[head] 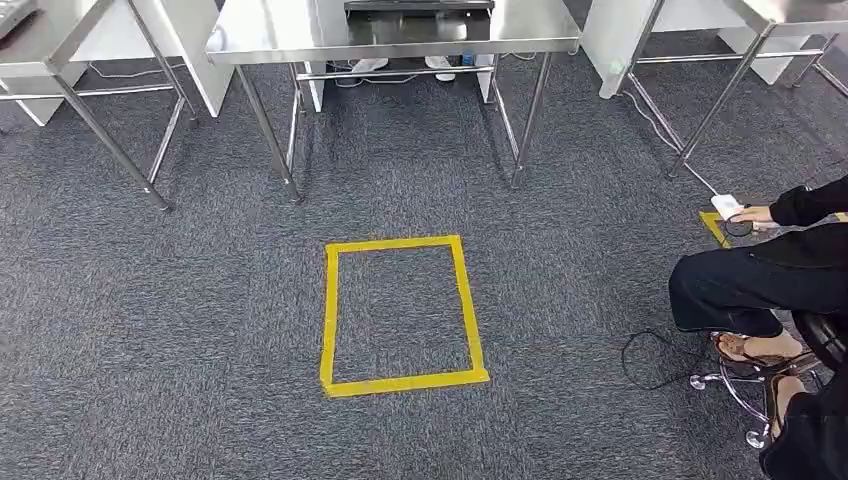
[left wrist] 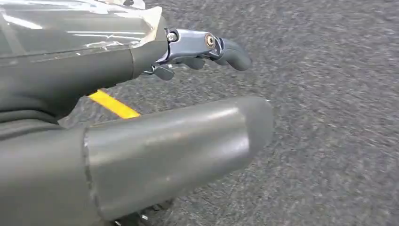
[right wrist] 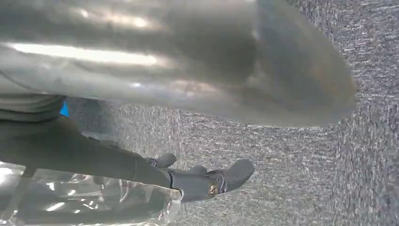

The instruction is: Take the parts from the cabinet and place them on the table.

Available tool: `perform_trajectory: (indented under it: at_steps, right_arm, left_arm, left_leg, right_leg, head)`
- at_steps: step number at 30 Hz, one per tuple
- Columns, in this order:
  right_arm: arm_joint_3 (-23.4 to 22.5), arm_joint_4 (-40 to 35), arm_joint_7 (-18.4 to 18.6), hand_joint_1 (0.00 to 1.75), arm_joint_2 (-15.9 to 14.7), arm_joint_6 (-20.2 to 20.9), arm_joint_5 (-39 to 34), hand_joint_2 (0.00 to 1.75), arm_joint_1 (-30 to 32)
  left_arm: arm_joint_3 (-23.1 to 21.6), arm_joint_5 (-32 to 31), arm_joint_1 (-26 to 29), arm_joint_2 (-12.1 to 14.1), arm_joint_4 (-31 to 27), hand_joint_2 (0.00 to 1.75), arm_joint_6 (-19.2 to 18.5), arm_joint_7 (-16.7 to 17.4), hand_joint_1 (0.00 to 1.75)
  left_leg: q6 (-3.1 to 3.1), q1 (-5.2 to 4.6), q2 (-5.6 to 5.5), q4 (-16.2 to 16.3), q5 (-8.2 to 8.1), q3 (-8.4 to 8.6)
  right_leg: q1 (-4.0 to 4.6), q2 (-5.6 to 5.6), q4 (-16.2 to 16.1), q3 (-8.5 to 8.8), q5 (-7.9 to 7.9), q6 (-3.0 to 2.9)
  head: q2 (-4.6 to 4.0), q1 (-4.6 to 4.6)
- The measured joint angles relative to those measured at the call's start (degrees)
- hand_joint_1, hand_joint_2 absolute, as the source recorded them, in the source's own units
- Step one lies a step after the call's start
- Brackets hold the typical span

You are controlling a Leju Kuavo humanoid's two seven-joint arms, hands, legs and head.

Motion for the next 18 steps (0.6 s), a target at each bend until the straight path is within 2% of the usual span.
perform_trajectory:
  at_steps: [1,2,3,4,5,6,7,8,9,10,11,13,14,15,16,17,18]
  right_arm:
    - [0.0,0.0,-0.2,0.0,0.1,-0.1,0.1,0.0,0.0]
    - [0.0,0.0,-0.5,0.0,0.1,-0.2,0.2,0.0,-0.2]
    - [0.0,0.0,-0.6,0.0,0.1,-0.2,0.2,0.0,-0.2]
    - [0.0,0.0,-0.8,0.0,0.0,-0.3,0.3,0.0,-0.2]
    - [0.0,0.0,-0.9,0.0,0.0,-0.2,0.5,0.0,-0.2]
    - [0.0,0.0,-0.9,0.0,0.0,-0.2,0.5,0.0,-0.1]
    - [0.0,0.0,-1.1,0.0,-0.1,-0.1,0.6,0.0,0.0]
    - [0.0,0.0,-1.5,0.0,-0.2,0.1,0.6,0.0,0.0]
    - [0.0,0.0,-1.7,0.0,-0.3,0.2,0.6,0.0,0.1]
    - [-0.1,0.0,-1.9,0.0,-0.3,0.2,0.6,0.0,0.2]
    - [-0.1,0.0,-2.0,0.0,-0.4,0.2,0.6,0.0,0.2]
    - [-0.1,0.0,-2.2,0.0,-0.5,0.2,0.7,0.0,0.0]
    - [-0.1,0.0,-2.3,0.0,-0.5,0.2,0.7,0.0,-0.1]
    - [-0.1,0.0,-2.4,0.0,-0.5,0.2,0.7,0.0,-0.1]
    - [-0.1,0.0,-2.5,0.0,-0.5,0.2,0.7,0.0,-0.1]
    - [-0.1,0.0,-2.5,0.0,-0.4,0.1,0.7,0.0,0.0]
    - [-0.2,0.0,-2.5,0.0,-0.4,0.1,0.7,0.0,0.0]
  left_arm:
    - [0.0,0.0,-0.1,0.0,0.0,0.0,0.0,0.0,0.0]
    - [-0.1,0.0,-0.3,0.0,0.0,0.0,-0.2,0.0,0.0]
    - [-0.2,0.1,-0.1,0.0,0.0,0.0,-0.2,0.0,0.0]
    - [-0.2,0.1,0.1,-0.1,0.0,0.0,-0.3,0.0,0.0]
    - [-0.2,0.2,0.1,-0.2,0.0,0.0,-0.5,0.0,0.0]
    - [-0.2,0.2,0.2,-0.2,0.0,0.0,-0.7,0.0,0.0]
    - [-0.2,0.2,0.4,-0.2,0.0,0.0,-0.8,0.0,0.0]
    - [-0.2,0.3,0.5,-0.2,0.0,0.0,-0.9,-0.1,0.0]
    - [-0.2,0.3,0.7,-0.2,0.0,0.0,-1.0,-0.1,0.0]
    - [-0.2,0.3,0.8,-0.2,0.1,0.0,-1.0,-0.1,0.0]
    - [-0.2,0.5,0.9,-0.3,0.1,0.0,-1.0,-0.2,0.0]
    - [-0.2,0.6,0.9,-0.4,0.2,0.0,-1.0,-0.3,0.0]
    - [-0.2,0.6,0.9,-0.3,0.2,0.0,-0.9,-0.4,0.0]
    - [-0.2,0.7,0.9,-0.3,0.2,0.0,-0.9,-0.5,0.0]
    - [-0.2,0.7,0.9,-0.3,0.2,0.0,-0.9,-0.6,0.0]
    - [-0.2,0.8,0.9,-0.2,0.2,0.0,-0.9,-0.6,0.0]
    - [-0.2,0.9,1.0,-0.2,0.2,0.0,-0.9,-0.6,0.0]
  left_leg:
    - [0.02,-0.29,0.02,-0.6,-0.46,-0.05]
    - [0.51,-0.54,0.05,-1.2,-0.86,-0.16]
    - [0.8,-0.57,0.1,-1.5,-0.34,-0.97]
    - [1.23,0.14,0.37,-2.3,0.76,-1.07]
    - [1.56,-0.12,0.33,-2.5,1.34,-1.64]
    - [1.9,-0.15,0.51,-2.5,1.91,-2.31]
    - [1.9,-0.25,0.6,-2.5,2.37,-2.9]
    - [1.89,-0.34,0.69,-2.4,2.77,-3.44]
    - [1.81,-0.34,0.77,-2.3,3.12,-3.89]
    - [1.7,-0.33,0.86,-2.2,3.43,-4.28]
    - [1.5,-0.3,0.89,-2.1,3.65,-4.59]
    - [1.22,-0.23,0.87,-1.2,3.75,-5.16]
    - [0.91,-0.55,0.91,-0.7,3.63,-5.57]
    - [0.58,-0.77,0.89,-0.2,3.46,-5.79]
    - [0.41,-0.88,0.86,-0.2,3.55,-5.89]
    - [1.47,-0.82,0.73,-0.1,3.0,-6.03]
    - [2.03,-0.74,0.69,-0.1,3.47,-6.05]
  right_leg:
    - [0.04,-0.18,0.1,-0.21,0.43,0.5]
    - [-0.22,-0.32,0.0,-0.68,0.94,0.86]
    - [-0.1,-0.39,-0.3,-0.82,1.52,1.32]
    - [0.13,-0.38,0.2,-1.5,1.29,1.4]
    - [0.07,-0.01,2.4,-2.8,-0.57,1.07]
    - [-0.16,0.15,6.4,-4.5,-3.18,0.61]
    - [-0.28,0.23,11.3,-6.27,-5.65,0.39]
    - [-0.4,0.26,15.6,-7.66,-7.45,0.45]
    - [-0.41,0.27,18.1,-8.04,-8.29,0.85]
    - [-0.44,0.27,17.5,-6.9,-8.12,1.37]
    - [-0.55,0.27,13.8,-3.97,-7.08,2.09]
    - [-0.95,0.24,2.6,3.45,-4.34,3.15]
    - [-1.03,0.28,-1.0,5.25,-4.79,2.82]
    - [-0.46,0.54,-1.0,4.92,-4.41,2.0]
    - [-0.61,0.52,-1.0,4.87,-4.35,1.73]
    - [-0.99,0.5,-1.0,5.0,-4.29,1.71]
    - [-0.8,0.49,-1.0,5.0,-4.2,1.54]
  head:
    - [0.0,0.09]
    - [0.0,-0.04]
    - [0.0,0.04]
    - [0.0,0.04]
    - [0.0,0.07]
    - [0.0,0.46]
    - [0.0,0.46]
    - [0.0,0.41]
    - [0.0,0.48]
    - [0.0,0.44]
    - [0.0,0.44]
    - [0.0,0.44]
    - [0.0,0.48]
    - [0.0,0.33]
    - [0.0,0.24]
    - [0.0,0.28]
    - [0.0,0.24]
